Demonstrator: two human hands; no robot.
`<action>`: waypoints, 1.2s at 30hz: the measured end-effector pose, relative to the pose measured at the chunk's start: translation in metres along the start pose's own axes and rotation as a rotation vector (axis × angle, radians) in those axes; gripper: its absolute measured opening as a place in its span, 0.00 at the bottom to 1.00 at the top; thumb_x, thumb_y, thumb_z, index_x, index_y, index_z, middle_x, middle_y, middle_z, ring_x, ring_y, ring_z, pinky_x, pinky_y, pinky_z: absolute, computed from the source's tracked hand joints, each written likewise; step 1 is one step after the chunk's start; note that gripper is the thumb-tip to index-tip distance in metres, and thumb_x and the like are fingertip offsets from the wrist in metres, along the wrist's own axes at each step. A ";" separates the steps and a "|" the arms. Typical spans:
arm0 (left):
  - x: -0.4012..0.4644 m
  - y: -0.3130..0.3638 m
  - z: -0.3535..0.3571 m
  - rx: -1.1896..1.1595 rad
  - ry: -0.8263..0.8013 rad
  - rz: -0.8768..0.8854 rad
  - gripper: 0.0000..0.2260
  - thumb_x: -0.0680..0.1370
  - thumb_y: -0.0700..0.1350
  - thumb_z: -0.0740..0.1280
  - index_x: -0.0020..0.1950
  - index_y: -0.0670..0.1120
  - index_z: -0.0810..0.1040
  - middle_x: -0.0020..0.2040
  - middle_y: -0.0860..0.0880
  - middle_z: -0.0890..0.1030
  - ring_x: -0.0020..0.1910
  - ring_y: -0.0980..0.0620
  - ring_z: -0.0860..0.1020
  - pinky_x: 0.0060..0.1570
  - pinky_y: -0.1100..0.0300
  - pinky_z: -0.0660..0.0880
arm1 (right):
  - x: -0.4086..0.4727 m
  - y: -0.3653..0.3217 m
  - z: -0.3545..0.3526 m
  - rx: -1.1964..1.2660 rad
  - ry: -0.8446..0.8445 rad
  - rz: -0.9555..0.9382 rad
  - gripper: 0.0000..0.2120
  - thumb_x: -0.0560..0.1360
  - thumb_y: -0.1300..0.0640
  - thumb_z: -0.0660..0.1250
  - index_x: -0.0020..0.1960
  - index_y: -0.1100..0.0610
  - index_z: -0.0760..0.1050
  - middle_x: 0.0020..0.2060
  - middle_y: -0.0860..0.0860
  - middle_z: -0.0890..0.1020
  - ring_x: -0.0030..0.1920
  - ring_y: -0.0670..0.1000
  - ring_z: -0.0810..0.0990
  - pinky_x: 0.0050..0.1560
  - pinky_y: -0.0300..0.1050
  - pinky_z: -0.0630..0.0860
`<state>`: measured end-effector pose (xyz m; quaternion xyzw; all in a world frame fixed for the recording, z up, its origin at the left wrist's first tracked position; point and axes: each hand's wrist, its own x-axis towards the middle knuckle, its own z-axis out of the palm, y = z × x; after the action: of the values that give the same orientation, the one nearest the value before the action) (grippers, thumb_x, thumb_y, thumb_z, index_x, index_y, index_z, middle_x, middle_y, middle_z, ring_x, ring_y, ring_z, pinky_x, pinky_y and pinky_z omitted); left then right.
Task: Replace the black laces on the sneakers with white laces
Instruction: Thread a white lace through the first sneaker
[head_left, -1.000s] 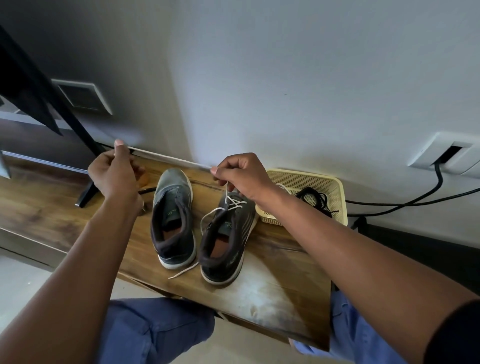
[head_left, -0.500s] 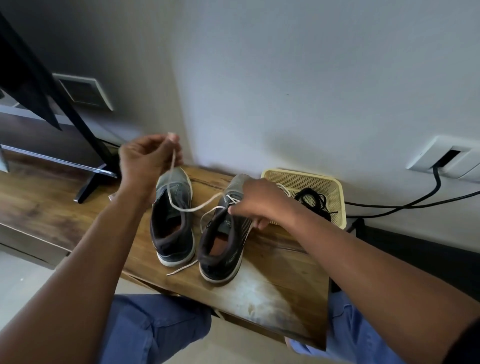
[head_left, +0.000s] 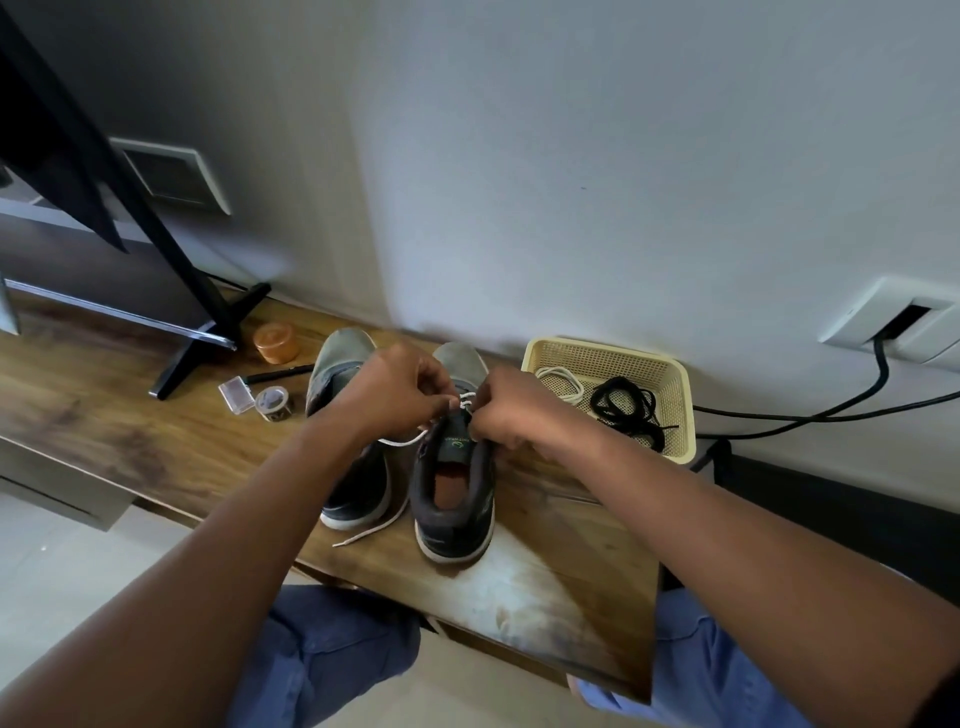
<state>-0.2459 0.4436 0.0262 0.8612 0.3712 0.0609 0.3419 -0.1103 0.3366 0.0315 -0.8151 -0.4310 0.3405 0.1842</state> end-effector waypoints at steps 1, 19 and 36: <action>0.000 0.001 0.004 0.067 0.047 -0.002 0.05 0.75 0.48 0.78 0.39 0.54 0.86 0.34 0.56 0.84 0.39 0.54 0.84 0.42 0.59 0.77 | 0.001 0.002 0.001 0.046 0.006 0.017 0.06 0.72 0.63 0.69 0.47 0.62 0.82 0.36 0.57 0.81 0.33 0.57 0.80 0.36 0.49 0.81; -0.010 0.001 0.054 0.103 0.333 -0.126 0.07 0.75 0.51 0.75 0.39 0.52 0.86 0.38 0.54 0.85 0.44 0.47 0.83 0.42 0.59 0.70 | 0.014 0.023 0.003 0.405 0.017 0.202 0.17 0.74 0.73 0.60 0.59 0.65 0.81 0.39 0.59 0.80 0.41 0.57 0.78 0.38 0.46 0.70; -0.005 0.001 0.047 0.163 0.256 -0.168 0.03 0.75 0.52 0.76 0.43 0.54 0.87 0.44 0.52 0.86 0.47 0.46 0.82 0.44 0.59 0.70 | 0.011 0.023 0.005 0.396 0.044 0.131 0.13 0.72 0.73 0.63 0.52 0.70 0.82 0.34 0.58 0.77 0.30 0.52 0.70 0.23 0.34 0.62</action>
<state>-0.2322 0.4140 -0.0081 0.8371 0.4862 0.1110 0.2250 -0.0959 0.3333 0.0102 -0.7966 -0.2976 0.4117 0.3277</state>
